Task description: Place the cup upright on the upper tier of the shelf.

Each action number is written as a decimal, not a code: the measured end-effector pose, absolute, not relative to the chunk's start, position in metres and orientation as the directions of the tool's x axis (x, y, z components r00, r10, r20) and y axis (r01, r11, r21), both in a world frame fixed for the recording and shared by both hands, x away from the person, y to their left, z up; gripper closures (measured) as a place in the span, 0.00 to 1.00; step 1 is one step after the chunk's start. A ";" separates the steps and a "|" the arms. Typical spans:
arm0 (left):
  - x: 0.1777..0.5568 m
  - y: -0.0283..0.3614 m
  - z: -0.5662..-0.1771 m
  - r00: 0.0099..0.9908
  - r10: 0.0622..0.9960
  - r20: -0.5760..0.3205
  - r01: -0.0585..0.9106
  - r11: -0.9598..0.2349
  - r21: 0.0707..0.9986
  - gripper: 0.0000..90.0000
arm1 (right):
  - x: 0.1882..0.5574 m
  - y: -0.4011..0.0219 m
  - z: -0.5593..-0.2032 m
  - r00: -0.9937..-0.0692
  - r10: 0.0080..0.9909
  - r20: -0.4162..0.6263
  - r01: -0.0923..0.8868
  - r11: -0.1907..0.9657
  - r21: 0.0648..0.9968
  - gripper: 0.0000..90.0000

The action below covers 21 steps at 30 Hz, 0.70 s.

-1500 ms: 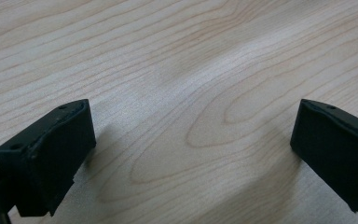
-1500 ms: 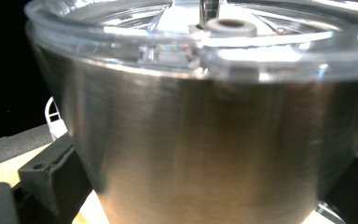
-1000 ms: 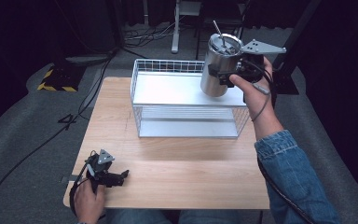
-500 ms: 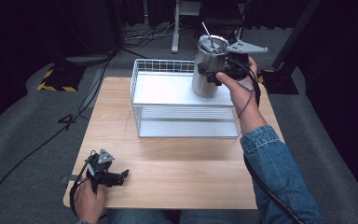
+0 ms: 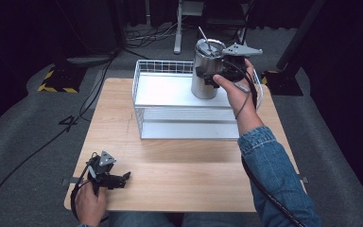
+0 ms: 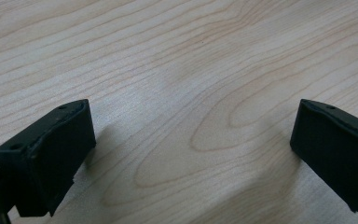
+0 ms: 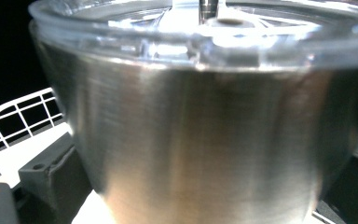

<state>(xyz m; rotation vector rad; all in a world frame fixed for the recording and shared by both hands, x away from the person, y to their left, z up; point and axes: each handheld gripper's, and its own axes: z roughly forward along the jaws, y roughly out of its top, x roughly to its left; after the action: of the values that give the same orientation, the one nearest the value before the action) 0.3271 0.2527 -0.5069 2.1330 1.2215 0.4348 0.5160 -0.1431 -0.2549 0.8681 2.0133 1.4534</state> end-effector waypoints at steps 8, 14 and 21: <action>0.327 0.253 -0.507 0.516 0.856 -0.026 0.647 -0.369 0.667 0.00 | 0.518 -0.147 -0.259 -0.671 0.742 -0.004 0.214 0.199 0.956 0.04; 0.327 0.253 -0.507 0.515 0.857 -0.026 0.647 -0.369 0.667 0.00 | 0.520 -0.150 -0.259 -0.678 0.735 0.004 0.218 0.197 0.956 0.04; 0.327 0.252 -0.507 0.512 0.858 -0.027 0.648 -0.366 0.668 0.00 | 0.523 -0.150 -0.259 -0.683 0.729 0.040 0.239 0.172 0.956 0.01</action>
<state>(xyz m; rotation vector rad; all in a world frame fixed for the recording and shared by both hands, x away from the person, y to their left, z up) 0.3272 0.2522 -0.5071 2.1310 1.2244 0.4364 0.5227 -0.1499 -0.2592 0.9132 2.0244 1.5251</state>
